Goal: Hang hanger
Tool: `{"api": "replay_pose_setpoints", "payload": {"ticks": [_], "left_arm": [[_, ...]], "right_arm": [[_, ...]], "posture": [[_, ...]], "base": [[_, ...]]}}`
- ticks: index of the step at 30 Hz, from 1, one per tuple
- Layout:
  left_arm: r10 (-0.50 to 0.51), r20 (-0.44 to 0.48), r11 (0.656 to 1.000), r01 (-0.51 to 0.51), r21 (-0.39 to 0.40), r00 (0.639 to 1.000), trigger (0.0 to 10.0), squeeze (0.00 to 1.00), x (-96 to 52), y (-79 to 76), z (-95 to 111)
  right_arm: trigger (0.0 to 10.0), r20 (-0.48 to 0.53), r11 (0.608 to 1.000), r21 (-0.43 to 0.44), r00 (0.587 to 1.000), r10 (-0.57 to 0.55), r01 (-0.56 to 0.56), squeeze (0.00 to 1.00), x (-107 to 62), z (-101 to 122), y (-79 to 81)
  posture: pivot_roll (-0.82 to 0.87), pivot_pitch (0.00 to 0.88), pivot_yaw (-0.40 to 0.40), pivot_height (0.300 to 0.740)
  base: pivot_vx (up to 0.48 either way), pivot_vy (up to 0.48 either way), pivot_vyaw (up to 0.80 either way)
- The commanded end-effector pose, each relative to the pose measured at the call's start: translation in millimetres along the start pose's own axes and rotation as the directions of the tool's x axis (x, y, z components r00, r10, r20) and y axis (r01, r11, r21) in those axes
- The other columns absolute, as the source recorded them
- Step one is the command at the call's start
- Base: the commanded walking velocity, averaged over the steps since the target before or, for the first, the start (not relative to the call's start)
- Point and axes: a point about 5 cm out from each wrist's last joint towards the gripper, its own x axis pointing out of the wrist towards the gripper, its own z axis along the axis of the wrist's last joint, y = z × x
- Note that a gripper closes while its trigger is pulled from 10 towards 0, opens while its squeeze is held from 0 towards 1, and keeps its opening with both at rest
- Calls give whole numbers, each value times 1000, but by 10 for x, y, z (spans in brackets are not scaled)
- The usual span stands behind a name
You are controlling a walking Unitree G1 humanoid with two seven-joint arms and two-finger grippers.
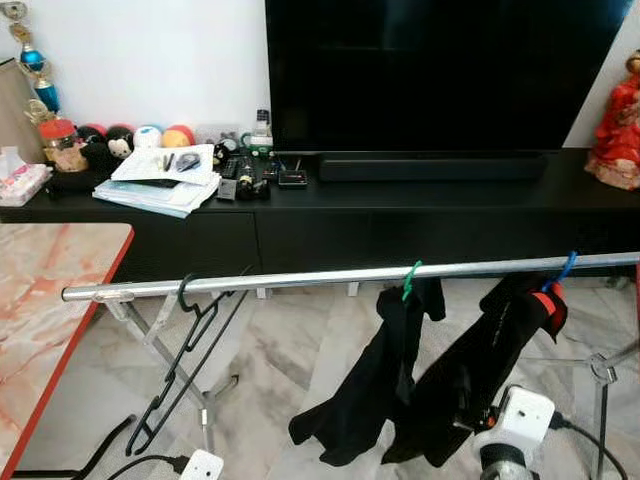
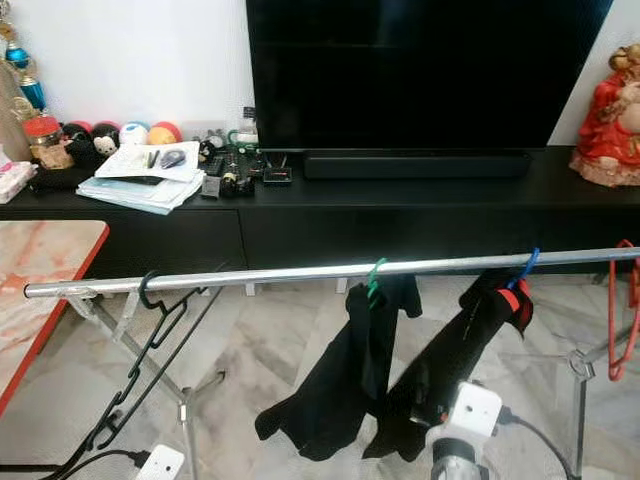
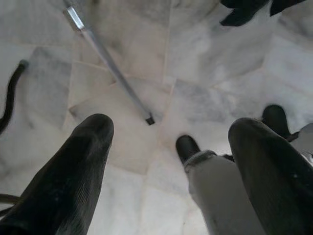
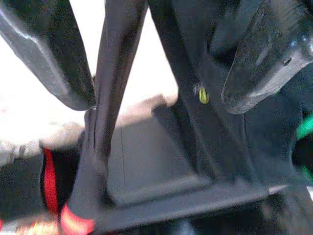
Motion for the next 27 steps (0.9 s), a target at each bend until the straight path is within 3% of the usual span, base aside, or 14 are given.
{"api": "replay_pose_setpoints", "payload": {"ticks": [1, 6, 11, 16, 18, 20, 22, 23, 24, 25, 26, 27], "left_arm": [[3, -2, 1000, -4, -28, 1000, 10000, 0, -27, -21, -80], [18, -16, 999, -19, -46, 1000, 10000, 0, -62, 8, -164], [2, -53, 1000, -4, -31, 999, 10000, 0, -109, -7, -300], [5, -65, 1000, -7, -29, 998, 10000, 0, -122, -11, -338], [17, -57, 999, -19, -37, 998, 10000, 0, -118, 8, -320], [23, -54, 999, -26, -45, 998, 10000, 0, -114, 17, -308], [47, -58, 994, -52, -99, 997, 10000, 0, -113, 35, -309], [81, -67, 976, -93, -199, 994, 10000, 0, -118, 66, -325], [95, -72, 963, -110, -245, 993, 10000, 0, -121, 79, -333], [131, -82, 930, -151, -336, 988, 10000, 0, -129, 122, -347], [195, -104, 864, -221, -452, 975, 10000, 0, -150, 208, -375], [224, -115, 837, -251, -486, 968, 10000, 0, -163, 251, -391]], "right_arm": [[10000, 62, 1000, 15, 998, -23, 22, 0, 126, 216, 21], [10000, 108, 995, 71, 991, -75, 68, 0, 347, 496, 21], [10000, 25, 954, 213, 974, -223, 213, 0, 543, 582, -109], [10000, 24, 948, 217, 970, -243, 232, 0, 634, 689, -134], [10000, 50, 982, 126, 988, -145, 138, 0, 605, 680, 1], [10000, 40, 988, 108, 993, -113, 108, 0, 562, 627, 54], [10000, 4, 992, 93, 996, -89, 89, 0, 455, 488, 90], [10000, -6, 995, 67, 997, -71, 71, 0, 394, 423, 106], [10000, -10, 996, 58, 998, -64, 64, 0, 375, 404, 112], [10000, -17, 998, 45, 999, -51, 52, 0, 331, 367, 119], [10000, -24, 999, 34, 999, -39, 40, 0, 283, 332, 123], [10000, -25, 999, 29, 999, -34, 34, 0, 260, 320, 122]], "posture": [[93, 0, -34, 740], [103, 0, -43, 740], [81, 0, -23, 740], [86, 0, -24, 740], [94, 1, -28, 740], [94, 4, -28, 740], [95, 6, -28, 740], [95, 6, -28, 740], [95, 6, -28, 740], [85, 8, -26, 740], [82, 9, -28, 740], [83, 9, -31, 740]], "base": [[0, 0, 0], [0, 0, 0], [0, 0, 0], [0, 0, 0], [0, 0, 0], [0, 0, 0], [0, 0, 0], [0, 0, 0], [0, 0, 0], [0, 0, 0], [0, 0, 0], [0, 0, 0]]}}
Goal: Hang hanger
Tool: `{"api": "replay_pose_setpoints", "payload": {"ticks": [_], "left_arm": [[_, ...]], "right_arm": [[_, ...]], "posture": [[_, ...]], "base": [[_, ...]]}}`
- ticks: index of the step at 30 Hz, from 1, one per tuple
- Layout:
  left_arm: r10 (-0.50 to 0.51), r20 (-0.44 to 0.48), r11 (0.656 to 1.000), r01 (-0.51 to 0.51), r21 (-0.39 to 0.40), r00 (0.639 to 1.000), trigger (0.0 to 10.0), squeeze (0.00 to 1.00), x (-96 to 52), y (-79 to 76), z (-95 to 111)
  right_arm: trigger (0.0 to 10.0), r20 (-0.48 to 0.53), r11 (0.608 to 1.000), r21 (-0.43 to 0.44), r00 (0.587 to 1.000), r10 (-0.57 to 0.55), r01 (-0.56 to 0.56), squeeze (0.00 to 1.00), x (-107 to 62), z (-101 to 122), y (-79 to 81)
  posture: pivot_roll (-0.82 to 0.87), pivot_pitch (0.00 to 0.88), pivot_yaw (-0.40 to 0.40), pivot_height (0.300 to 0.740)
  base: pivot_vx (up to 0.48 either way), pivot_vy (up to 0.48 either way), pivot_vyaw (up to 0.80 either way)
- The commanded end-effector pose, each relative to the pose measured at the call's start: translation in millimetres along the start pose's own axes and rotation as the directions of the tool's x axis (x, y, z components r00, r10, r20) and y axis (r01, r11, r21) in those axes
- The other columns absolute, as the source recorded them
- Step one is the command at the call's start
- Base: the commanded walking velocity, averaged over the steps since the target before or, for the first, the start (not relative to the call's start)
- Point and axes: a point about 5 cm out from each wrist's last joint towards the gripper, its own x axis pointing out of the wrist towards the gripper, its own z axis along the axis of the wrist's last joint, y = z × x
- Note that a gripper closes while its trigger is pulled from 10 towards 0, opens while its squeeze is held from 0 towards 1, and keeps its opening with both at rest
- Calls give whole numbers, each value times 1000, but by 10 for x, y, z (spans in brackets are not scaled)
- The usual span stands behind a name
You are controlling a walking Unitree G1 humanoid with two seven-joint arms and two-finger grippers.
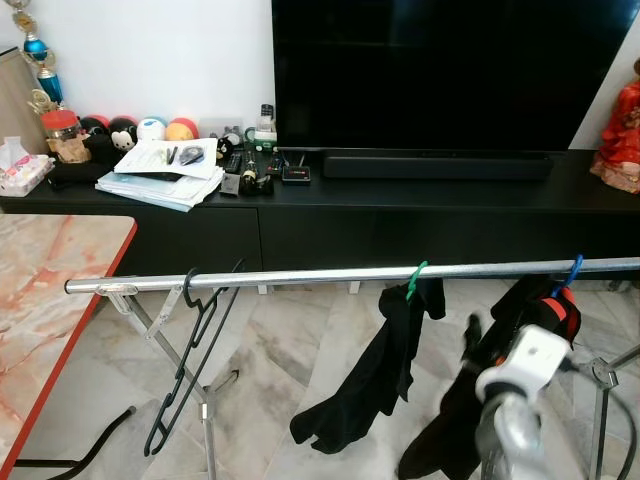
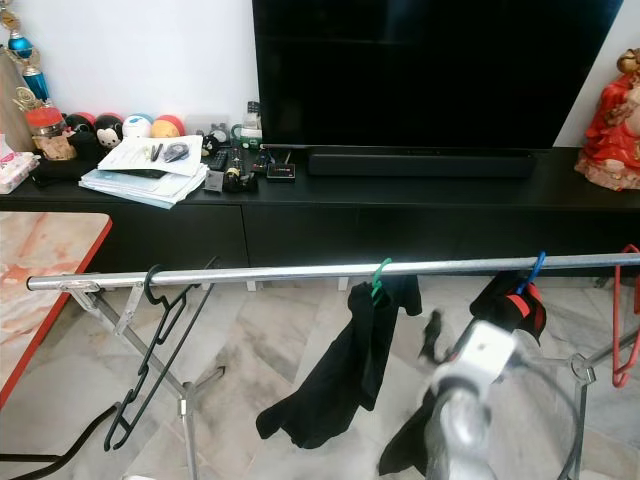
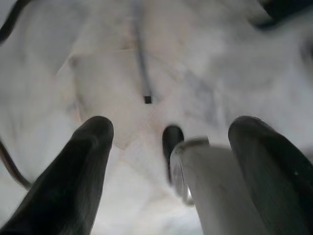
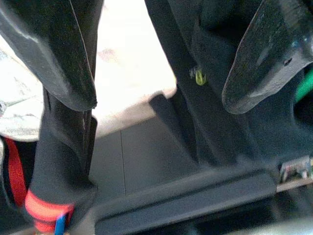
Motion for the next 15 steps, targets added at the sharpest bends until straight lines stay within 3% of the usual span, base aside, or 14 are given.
{"api": "replay_pose_setpoints", "payload": {"ticks": [1, 6, 15], "left_arm": [[64, -22, 994, -66, -87, 998, 10000, 0, -19, 106, -46], [100, -9, 994, -100, -43, 995, 10000, 0, -53, 248, -57], [70, -7, 997, -70, -29, 998, 10000, 0, -56, 212, -76]], "right_arm": [[10000, 40, 1000, -12, 999, 13, -13, 0, 9, 110, 4], [10000, 39, 999, -34, 998, 42, -41, 0, -40, 124, -5], [10000, 53, 996, -29, 995, 84, -83, 0, -31, 191, 114]], "posture": [[83, 9, -31, 740], [83, 13, -38, 740], [82, 3, -40, 740]], "base": [[0, 0, 0], [0, 0, 0], [0, 0, 0]]}}
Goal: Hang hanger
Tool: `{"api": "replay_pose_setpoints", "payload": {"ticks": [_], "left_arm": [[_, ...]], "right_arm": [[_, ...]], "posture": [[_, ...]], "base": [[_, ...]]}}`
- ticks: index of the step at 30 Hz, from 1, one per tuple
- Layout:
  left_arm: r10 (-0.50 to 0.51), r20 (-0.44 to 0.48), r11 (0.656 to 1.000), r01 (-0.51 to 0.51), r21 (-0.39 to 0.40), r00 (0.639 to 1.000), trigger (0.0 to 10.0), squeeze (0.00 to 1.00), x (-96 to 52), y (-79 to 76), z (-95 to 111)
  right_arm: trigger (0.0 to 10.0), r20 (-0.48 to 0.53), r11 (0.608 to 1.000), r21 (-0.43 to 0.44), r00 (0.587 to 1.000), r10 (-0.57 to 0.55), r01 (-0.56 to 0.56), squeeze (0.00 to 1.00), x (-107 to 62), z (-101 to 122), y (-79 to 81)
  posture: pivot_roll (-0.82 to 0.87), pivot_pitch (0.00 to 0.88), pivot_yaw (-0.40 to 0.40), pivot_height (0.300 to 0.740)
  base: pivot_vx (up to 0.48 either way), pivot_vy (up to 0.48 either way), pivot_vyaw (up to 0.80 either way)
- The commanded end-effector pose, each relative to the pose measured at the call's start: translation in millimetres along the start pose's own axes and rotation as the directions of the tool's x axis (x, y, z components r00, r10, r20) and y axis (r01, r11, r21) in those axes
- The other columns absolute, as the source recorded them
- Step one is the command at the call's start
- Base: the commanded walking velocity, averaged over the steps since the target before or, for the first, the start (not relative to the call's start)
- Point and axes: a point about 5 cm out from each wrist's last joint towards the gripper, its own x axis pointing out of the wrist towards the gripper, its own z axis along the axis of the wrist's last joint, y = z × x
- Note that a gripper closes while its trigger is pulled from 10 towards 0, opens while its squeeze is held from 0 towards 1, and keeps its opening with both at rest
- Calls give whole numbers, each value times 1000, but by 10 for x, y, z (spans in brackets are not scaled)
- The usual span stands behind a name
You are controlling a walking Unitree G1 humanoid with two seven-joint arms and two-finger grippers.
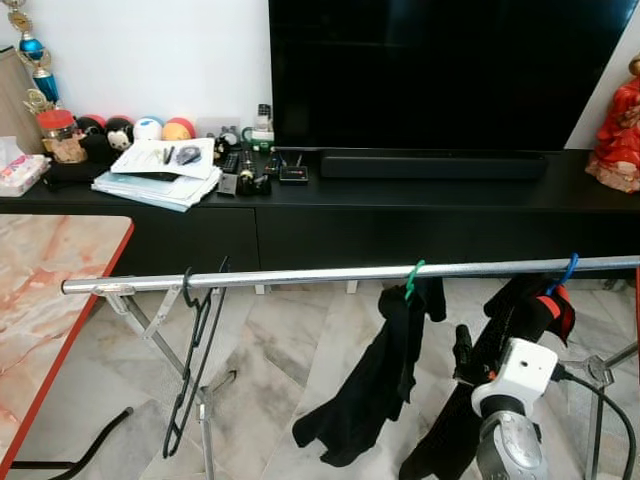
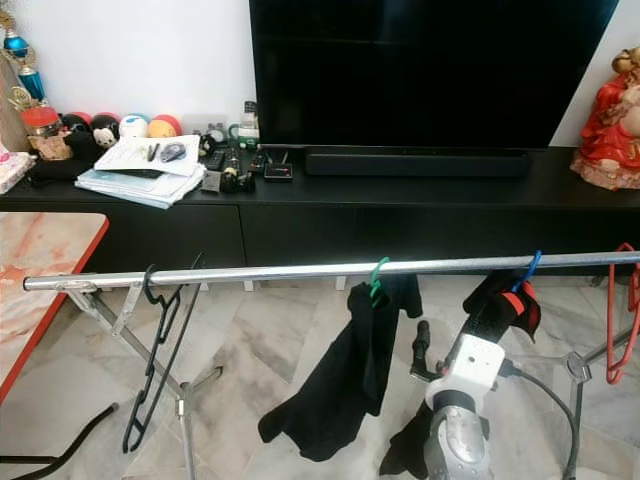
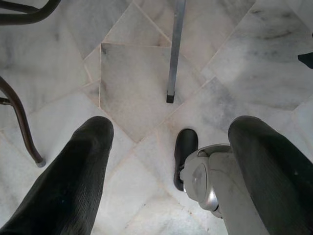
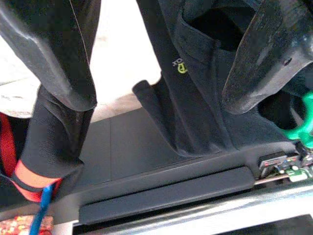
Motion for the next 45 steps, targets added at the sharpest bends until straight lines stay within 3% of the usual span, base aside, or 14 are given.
{"api": "replay_pose_setpoints", "payload": {"ticks": [1, 18, 38, 45], "left_arm": [[-14, -1, 1000, 14, 13, 1000, 10000, 0, -7, -35, -29], [-83, 64, 995, 79, 61, 995, 10000, 0, 26, -218, 106], [-89, 91, 995, 84, 59, 992, 10000, 0, 27, -269, 136], [-82, 93, 996, 77, 54, 992, 10000, 0, 26, -273, 135]], "right_arm": [[10000, 6, 1000, -2, 1000, 13, -13, 0, 1, 36, 44], [10000, 0, 1000, 9, 1000, 6, -6, 0, -51, 12, 38], [10000, -2, 1000, 4, 1000, 11, -11, 0, -19, 28, 63], [10000, 1, 1000, 10, 1000, 3, -3, 0, -9, 40, 68]], "posture": [[84, 0, -39, 740], [78, 0, -35, 740], [81, 0, -47, 740], [85, 2, -47, 740]], "base": [[0, 0, 0], [0, 0, 0], [0, -359, 0], [0, -38, 0]]}}
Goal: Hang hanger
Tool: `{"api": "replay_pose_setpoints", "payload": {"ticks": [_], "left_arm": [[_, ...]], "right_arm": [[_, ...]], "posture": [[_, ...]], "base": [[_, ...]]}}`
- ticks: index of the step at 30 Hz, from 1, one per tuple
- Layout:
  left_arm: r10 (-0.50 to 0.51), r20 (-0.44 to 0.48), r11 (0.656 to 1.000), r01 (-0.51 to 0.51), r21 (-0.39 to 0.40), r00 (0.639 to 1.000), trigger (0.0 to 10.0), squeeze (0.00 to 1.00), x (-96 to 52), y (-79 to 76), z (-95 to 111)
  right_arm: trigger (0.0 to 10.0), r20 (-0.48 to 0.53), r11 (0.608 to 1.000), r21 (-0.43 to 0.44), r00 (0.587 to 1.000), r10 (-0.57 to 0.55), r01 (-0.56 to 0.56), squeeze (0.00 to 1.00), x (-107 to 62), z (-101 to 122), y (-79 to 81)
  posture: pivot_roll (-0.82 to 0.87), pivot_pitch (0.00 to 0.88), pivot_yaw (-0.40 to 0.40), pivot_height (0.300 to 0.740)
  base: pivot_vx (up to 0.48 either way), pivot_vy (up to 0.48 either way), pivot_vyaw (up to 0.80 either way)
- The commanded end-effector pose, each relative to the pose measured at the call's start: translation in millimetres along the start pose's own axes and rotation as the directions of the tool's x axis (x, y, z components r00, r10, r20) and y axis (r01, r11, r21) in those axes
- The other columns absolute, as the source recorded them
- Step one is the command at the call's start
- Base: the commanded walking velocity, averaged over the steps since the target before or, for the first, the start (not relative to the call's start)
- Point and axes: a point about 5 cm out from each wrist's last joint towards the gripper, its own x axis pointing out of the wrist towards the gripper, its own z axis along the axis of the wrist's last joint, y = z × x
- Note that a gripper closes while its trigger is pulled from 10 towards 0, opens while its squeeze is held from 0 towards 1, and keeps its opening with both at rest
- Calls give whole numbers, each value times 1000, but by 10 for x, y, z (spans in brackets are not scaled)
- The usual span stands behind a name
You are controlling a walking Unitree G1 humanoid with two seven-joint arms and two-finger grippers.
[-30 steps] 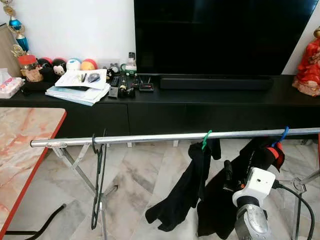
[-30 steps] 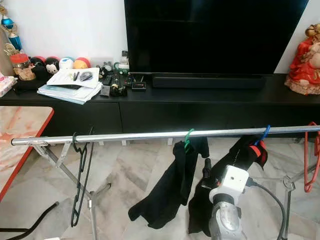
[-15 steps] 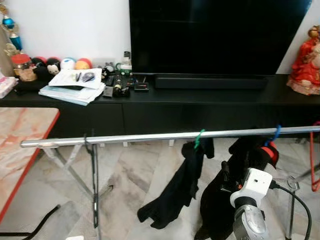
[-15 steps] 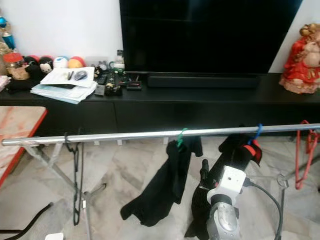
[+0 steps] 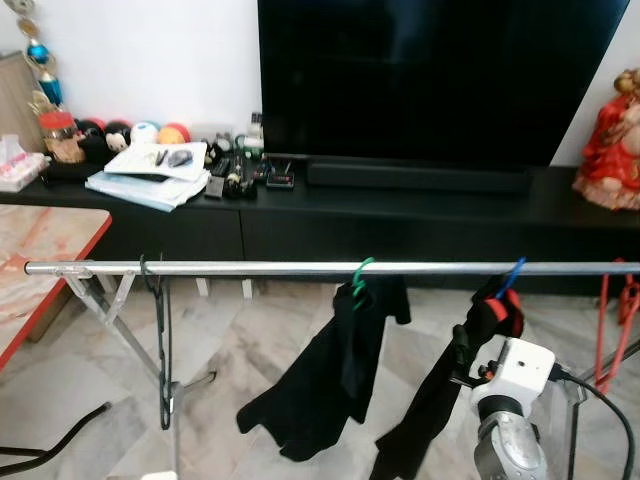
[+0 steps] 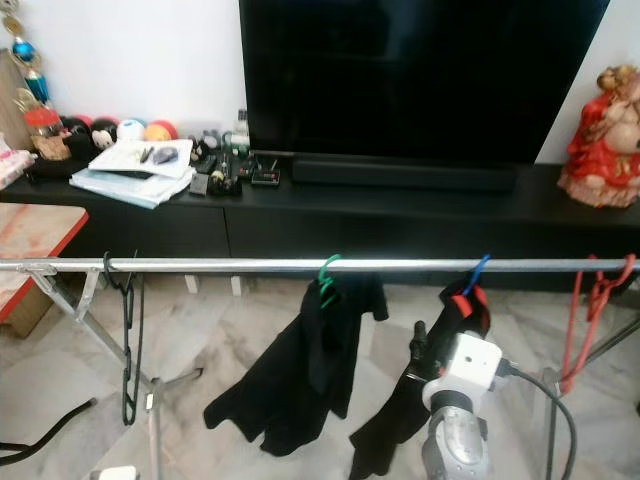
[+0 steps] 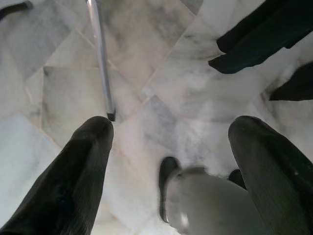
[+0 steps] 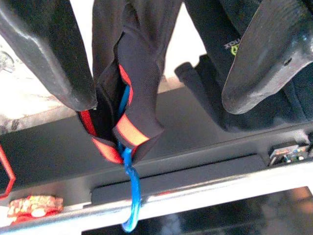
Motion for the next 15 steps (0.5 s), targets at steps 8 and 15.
{"api": "replay_pose_setpoints", "payload": {"ticks": [8, 15], "left_arm": [[6, -35, 1000, -5, 10, 999, 10000, 0, -20, 51, -62], [-2, -43, 1000, 3, 19, 999, 10000, 0, -17, 36, -67]], "right_arm": [[10000, 6, 999, 26, 1000, 24, -24, 0, 78, 68, 133], [10000, -61, 998, 65, 998, -13, 17, 0, 331, 137, 224]], "posture": [[84, 6, -43, 740], [89, 9, -38, 740]], "base": [[0, 0, 0], [0, 0, 0]]}}
